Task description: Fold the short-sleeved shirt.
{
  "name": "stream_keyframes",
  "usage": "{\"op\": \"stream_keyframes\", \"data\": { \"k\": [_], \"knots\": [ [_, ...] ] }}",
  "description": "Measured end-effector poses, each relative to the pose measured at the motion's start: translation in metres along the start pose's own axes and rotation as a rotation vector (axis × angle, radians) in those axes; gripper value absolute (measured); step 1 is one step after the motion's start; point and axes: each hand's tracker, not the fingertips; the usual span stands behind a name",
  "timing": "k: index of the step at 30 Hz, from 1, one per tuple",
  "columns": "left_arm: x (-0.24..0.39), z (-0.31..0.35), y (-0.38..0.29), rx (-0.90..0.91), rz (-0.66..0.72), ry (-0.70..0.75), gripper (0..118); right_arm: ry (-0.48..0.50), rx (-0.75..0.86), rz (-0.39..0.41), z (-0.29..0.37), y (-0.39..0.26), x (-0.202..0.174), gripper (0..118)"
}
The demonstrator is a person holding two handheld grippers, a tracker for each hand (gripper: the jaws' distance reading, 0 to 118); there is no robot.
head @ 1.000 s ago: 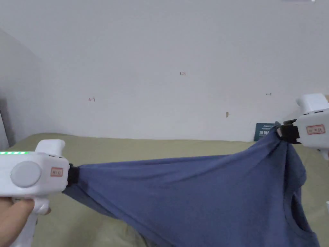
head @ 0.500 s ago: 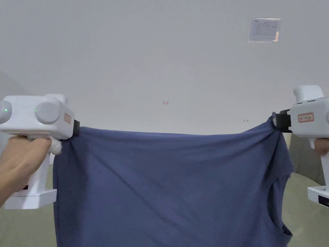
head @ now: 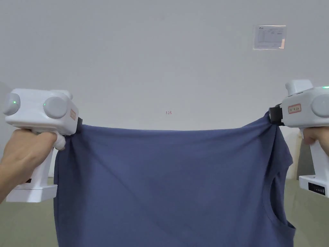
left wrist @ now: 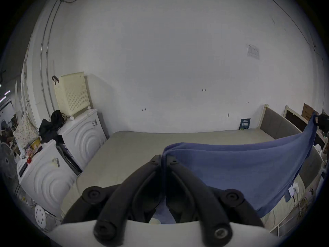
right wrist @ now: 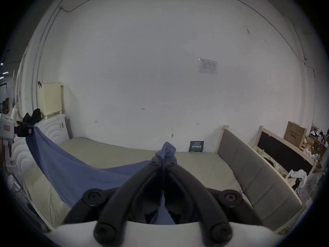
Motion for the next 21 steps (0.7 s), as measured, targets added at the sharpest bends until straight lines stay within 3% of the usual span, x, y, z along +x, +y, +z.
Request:
{"op": "stream_keyframes", "data": {
  "k": [8, 21],
  "knots": [
    [0.021, -0.066, 0.049, 0.023, -0.028, 0.048, 3, -0.034, 0.012, 0.032, -0.079, 0.034, 0.002, 3],
    [0.037, -0.163, 0.064, 0.043, -0.053, 0.108, 3, -0.080, 0.016, 0.075, -0.182, 0.050, -0.011, 3]
  ]
}}
